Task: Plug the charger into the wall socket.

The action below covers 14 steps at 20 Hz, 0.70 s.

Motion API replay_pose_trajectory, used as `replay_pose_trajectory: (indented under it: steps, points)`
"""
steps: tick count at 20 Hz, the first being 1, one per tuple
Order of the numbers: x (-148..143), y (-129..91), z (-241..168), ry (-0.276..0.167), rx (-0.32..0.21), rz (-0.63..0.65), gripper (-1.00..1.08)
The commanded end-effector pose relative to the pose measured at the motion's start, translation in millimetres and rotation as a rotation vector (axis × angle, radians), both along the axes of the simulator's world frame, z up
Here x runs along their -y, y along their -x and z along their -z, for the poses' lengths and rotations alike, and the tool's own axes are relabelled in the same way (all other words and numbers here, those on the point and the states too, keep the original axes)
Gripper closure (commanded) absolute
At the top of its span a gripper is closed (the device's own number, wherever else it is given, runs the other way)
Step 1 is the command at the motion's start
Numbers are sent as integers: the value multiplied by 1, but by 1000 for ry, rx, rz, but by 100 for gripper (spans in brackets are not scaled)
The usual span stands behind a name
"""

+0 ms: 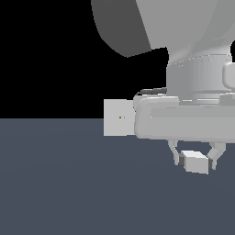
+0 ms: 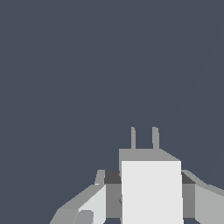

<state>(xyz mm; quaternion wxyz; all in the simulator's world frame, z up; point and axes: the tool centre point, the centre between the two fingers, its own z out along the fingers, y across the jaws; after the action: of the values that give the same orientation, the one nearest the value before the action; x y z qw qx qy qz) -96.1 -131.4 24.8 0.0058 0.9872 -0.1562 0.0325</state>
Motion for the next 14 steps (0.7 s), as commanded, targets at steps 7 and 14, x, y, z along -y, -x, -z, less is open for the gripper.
replay_pose_trajectory:
  steps: [7, 14]
  points:
    - [-56, -37, -43, 3, 1, -273, 108]
    - [-97, -52, -70, 1, 1, -446, 108]
